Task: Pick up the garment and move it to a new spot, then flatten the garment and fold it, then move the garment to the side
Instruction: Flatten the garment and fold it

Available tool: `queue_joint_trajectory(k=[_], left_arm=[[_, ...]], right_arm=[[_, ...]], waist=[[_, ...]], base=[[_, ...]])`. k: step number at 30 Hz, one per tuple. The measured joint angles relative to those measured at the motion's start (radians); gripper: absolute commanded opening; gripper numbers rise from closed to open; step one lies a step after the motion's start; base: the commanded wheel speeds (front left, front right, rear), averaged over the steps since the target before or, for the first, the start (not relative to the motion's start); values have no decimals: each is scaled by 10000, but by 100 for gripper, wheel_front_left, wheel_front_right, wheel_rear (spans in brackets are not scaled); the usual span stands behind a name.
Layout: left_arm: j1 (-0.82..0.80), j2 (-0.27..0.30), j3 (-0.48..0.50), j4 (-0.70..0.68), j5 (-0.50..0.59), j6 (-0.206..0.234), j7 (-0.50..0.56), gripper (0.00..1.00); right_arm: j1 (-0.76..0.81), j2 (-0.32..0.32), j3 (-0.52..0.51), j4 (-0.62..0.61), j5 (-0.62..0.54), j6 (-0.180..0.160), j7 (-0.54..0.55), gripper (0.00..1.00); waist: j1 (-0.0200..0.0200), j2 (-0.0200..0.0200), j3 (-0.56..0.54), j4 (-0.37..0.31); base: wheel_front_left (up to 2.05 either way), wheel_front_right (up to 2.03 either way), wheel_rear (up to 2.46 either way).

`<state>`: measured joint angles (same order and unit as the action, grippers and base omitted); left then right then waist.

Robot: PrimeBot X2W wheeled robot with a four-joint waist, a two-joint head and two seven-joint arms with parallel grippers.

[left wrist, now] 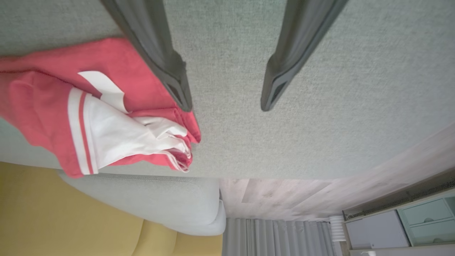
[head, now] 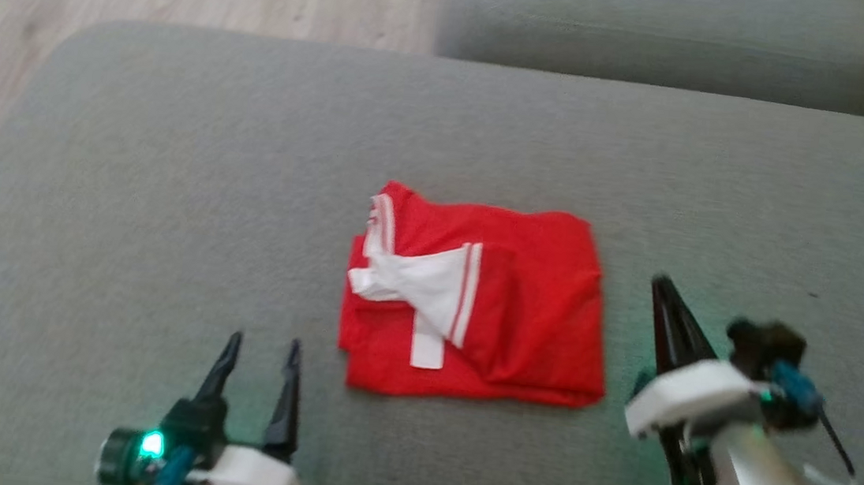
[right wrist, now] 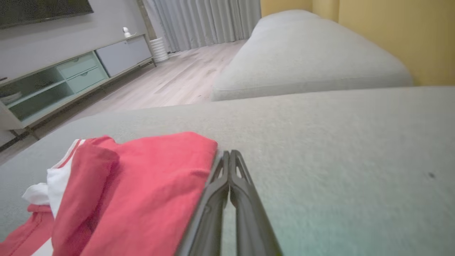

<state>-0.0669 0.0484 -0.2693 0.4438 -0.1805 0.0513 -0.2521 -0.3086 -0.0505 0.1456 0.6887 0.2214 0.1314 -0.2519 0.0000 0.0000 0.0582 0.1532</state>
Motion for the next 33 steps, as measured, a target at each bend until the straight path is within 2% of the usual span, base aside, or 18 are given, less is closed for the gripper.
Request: queue_joint_trajectory(k=[7,10,13,14,15,18,21,23,26,33], left_arm=[[-576,-10,-1064,-255,-591,17,0,100],[-574,-6,-1208,-253,-681,111,0,100],[-574,-6,-1189,-251,-679,117,0,100],[-574,-6,-1172,-249,-677,117,0,100],[-574,-6,-1172,-249,-677,117,0,100],[-575,-6,-1039,-261,-662,205,-2,100],[-574,-6,-865,-286,-646,203,-2,100],[-574,-6,-832,-301,-646,203,-2,100],[-574,-6,-796,-305,-617,201,0,100],[-575,-8,-581,-238,-295,240,0,100]], right_arm=[[-1119,-23,796,1363,-288,0,0,0],[-1143,-35,1682,1760,29,0,0,0],[-1153,-65,3154,1778,723,0,0,0],[-1154,-88,3745,1592,1012,0,0,0],[-1154,-88,3745,1592,1012,0,0,0],[-1189,-81,5271,972,1822,0,0,0],[-1253,-63,5846,610,2209,2,0,0],[-1343,-63,5814,533,2307,0,0,0],[-1345,-96,5072,460,2263,0,0,0],[-1039,-276,2008,397,1212,0,0,0]], waist=[[1,0,496,1202],[1,0,689,1679],[1,0,837,2006],[1,0,876,2064],[1,0,876,2064],[1,0,891,2000],[0,0,832,1749],[0,0,792,1539],[0,0,708,1185],[0,0,434,323]], base=[[0,0,0],[0,0,0],[0,0,0],[0,0,0],[0,0,0],[0,0,0],[0,0,0],[0,0,0],[0,0,0],[0,0,0]])
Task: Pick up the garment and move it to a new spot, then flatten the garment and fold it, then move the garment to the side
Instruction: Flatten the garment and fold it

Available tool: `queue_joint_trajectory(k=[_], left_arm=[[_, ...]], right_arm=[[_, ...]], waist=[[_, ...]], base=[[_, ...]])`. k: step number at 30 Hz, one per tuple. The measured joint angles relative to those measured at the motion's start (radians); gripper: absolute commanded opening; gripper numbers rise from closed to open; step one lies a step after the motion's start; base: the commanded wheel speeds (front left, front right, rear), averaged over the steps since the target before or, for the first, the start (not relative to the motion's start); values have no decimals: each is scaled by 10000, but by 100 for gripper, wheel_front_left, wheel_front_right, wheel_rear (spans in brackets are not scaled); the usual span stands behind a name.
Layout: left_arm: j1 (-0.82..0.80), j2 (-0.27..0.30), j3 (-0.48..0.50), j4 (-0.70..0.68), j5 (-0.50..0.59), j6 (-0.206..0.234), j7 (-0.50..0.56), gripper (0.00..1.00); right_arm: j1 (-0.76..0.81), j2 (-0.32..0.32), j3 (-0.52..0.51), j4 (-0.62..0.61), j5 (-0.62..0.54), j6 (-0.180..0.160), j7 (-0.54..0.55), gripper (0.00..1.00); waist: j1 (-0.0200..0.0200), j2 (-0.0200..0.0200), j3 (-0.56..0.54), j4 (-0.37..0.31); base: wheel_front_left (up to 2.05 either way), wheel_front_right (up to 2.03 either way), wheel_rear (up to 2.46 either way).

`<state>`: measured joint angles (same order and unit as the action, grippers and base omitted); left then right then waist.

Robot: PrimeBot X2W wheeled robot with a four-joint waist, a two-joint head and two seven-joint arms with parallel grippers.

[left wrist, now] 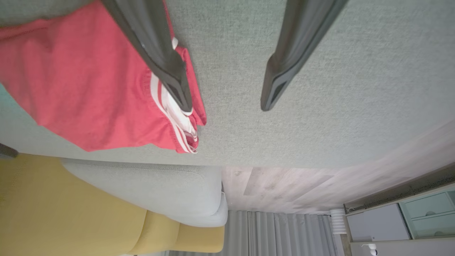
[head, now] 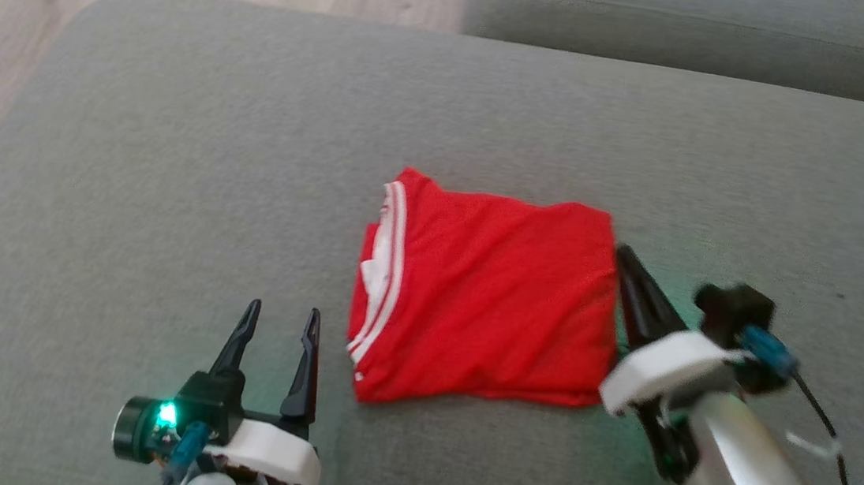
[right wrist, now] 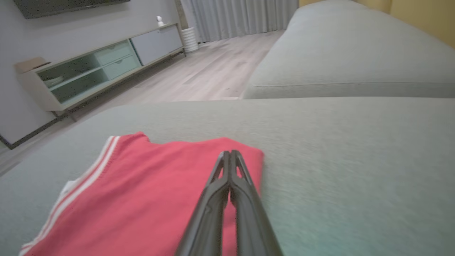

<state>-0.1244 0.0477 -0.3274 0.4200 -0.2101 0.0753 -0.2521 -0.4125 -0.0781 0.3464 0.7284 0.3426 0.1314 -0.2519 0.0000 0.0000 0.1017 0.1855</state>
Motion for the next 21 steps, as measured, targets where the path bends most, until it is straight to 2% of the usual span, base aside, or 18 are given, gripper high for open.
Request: queue_joint_trajectory(k=[7,8,9,10,14,21], left_arm=[[27,-2,268,71,96,174,0,100],[43,2,376,71,165,184,-2,100],[68,2,422,73,203,182,-2,100],[105,2,477,75,253,180,0,100],[361,2,725,115,353,171,0,100],[766,4,825,125,456,113,0,100]], right_arm=[[1234,17,-1908,-144,-907,0,0,0],[1339,23,-2094,-213,-988,0,0,24],[1422,35,-2263,-286,-1053,0,0,88],[1486,50,-2382,-343,-1129,0,0,100],[1809,117,-2750,-558,-1363,0,0,100],[2333,249,-2796,-585,-1409,0,0,100]], waist=[[0,0,-323,-637],[0,0,-375,-707],[0,0,-427,-765],[0,0,-479,-815],[-1,0,-710,-934],[-1,0,-933,-972]], base=[[0,0,0],[0,0,0],[0,0,0],[0,0,0],[0,0,0],[0,0,0]])
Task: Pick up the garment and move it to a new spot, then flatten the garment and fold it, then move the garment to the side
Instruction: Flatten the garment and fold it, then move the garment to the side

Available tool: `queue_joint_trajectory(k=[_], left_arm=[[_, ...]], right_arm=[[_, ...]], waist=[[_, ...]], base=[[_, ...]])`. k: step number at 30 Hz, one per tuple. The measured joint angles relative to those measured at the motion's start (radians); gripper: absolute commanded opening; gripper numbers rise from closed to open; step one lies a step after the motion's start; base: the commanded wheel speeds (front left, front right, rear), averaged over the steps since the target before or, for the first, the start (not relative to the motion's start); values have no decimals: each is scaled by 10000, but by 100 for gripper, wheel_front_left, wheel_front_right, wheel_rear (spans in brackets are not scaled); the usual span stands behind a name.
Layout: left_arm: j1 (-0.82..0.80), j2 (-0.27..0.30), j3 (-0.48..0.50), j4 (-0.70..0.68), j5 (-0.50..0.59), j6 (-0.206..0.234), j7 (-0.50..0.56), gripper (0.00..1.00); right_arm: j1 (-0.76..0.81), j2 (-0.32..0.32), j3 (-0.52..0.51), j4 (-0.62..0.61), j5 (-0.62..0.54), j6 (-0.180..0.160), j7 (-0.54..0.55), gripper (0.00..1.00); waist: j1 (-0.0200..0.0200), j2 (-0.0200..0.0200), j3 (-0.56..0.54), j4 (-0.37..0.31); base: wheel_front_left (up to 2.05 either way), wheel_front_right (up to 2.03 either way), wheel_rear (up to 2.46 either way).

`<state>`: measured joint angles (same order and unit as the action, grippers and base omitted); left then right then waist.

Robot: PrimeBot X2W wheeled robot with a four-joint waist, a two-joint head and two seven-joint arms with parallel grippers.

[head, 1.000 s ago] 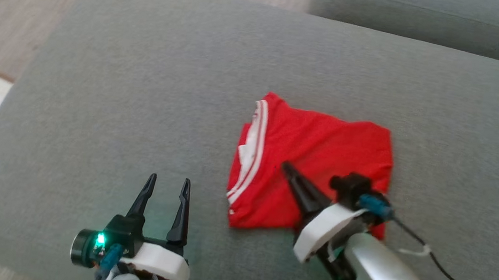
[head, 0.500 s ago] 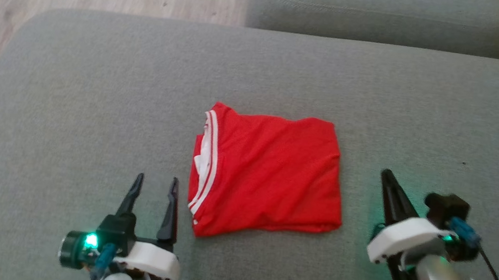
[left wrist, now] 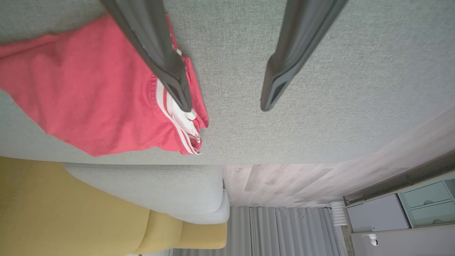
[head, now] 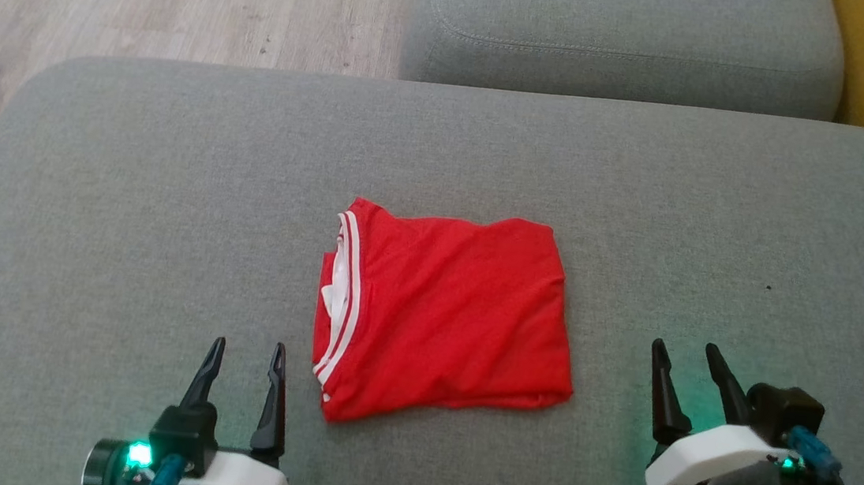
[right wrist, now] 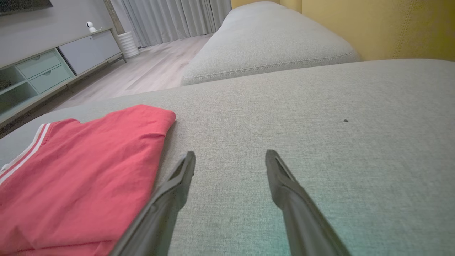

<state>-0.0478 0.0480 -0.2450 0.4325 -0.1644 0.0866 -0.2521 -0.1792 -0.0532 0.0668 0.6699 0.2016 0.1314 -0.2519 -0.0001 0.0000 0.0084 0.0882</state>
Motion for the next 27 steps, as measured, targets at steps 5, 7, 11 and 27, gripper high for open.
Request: queue_joint_trajectory(k=[5,7,11,27], left_arm=[[0,0,4,-36,61,-73,0,100],[-1,0,-17,-107,-63,-71,0,100],[-44,0,-295,-178,-134,-79,0,100],[-223,4,-754,-198,-397,-54,0,100]], right_arm=[[18,4,366,86,326,0,0,100],[-13,4,665,270,508,0,0,100],[-625,17,1220,826,775,0,0,100],[-3123,-67,1649,4155,504,2,307,0]], waist=[[0,0,25,92],[0,0,87,164],[1,0,322,418],[1,0,1071,2009]], base=[[0,0,0],[0,0,0],[0,0,0],[0,0,0]])
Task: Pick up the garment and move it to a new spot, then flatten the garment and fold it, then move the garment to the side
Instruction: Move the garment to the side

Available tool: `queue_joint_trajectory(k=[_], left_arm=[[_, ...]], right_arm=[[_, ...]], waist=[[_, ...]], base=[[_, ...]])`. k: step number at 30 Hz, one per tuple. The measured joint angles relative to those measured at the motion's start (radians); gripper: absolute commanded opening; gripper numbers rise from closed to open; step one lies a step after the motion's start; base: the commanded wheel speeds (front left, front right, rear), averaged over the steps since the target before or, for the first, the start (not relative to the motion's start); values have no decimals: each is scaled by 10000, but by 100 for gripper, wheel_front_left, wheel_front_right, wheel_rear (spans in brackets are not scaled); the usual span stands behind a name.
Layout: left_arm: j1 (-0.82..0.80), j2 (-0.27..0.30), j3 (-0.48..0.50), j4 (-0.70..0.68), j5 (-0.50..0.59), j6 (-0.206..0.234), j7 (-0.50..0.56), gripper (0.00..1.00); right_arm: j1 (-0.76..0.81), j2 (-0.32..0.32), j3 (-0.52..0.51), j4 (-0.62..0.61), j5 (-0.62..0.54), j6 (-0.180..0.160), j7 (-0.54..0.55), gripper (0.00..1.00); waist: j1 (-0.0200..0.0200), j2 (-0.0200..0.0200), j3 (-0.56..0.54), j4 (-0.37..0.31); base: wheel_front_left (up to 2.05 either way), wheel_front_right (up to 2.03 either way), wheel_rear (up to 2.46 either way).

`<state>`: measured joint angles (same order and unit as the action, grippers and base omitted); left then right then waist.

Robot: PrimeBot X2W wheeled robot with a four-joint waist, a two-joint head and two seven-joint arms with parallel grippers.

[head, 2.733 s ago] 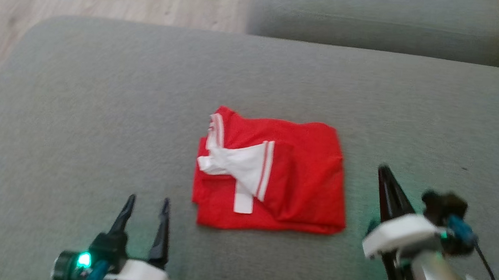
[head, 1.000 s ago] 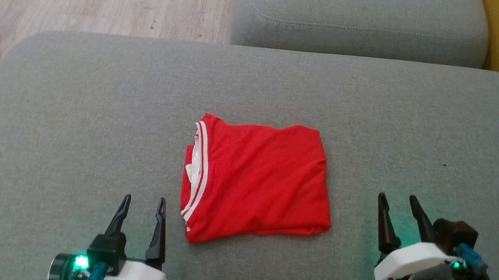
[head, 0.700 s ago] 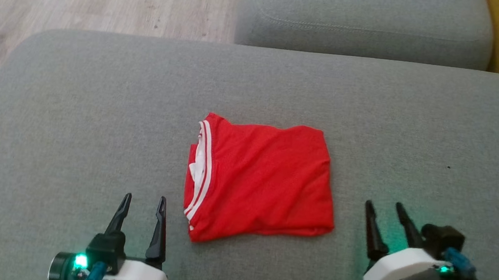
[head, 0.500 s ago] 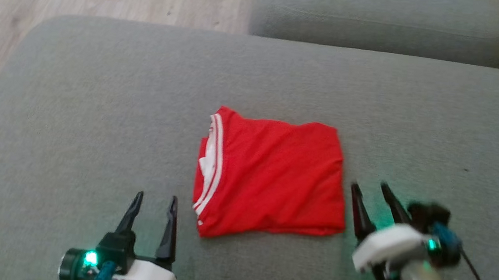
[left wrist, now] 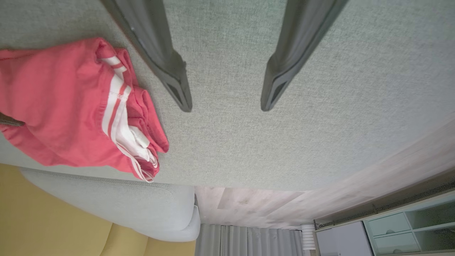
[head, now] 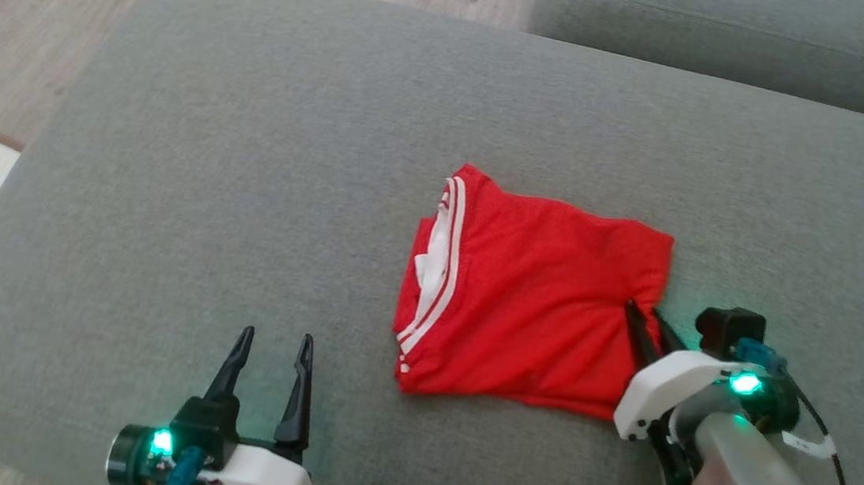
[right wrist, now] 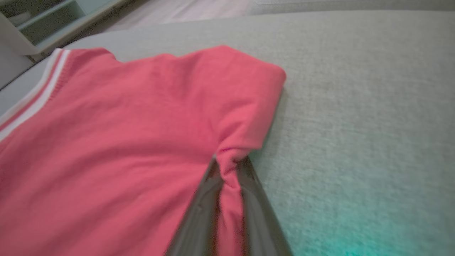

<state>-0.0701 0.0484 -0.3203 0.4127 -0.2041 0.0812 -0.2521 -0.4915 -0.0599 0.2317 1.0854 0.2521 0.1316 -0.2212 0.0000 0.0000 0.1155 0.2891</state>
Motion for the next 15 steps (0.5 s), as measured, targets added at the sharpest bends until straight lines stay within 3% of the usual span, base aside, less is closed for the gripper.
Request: queue_joint_trajectory(k=[7,15], left_arm=[[93,2,362,-25,-2,-17,0,100],[-3,2,297,-17,-27,-107,0,100]], right_arm=[[-46,138,637,67,593,0,-224,0],[337,132,1292,-201,1022,0,-297,0]], waist=[[0,0,-120,-815],[0,0,-318,-3339]], base=[[0,0,0],[0,0,0]])
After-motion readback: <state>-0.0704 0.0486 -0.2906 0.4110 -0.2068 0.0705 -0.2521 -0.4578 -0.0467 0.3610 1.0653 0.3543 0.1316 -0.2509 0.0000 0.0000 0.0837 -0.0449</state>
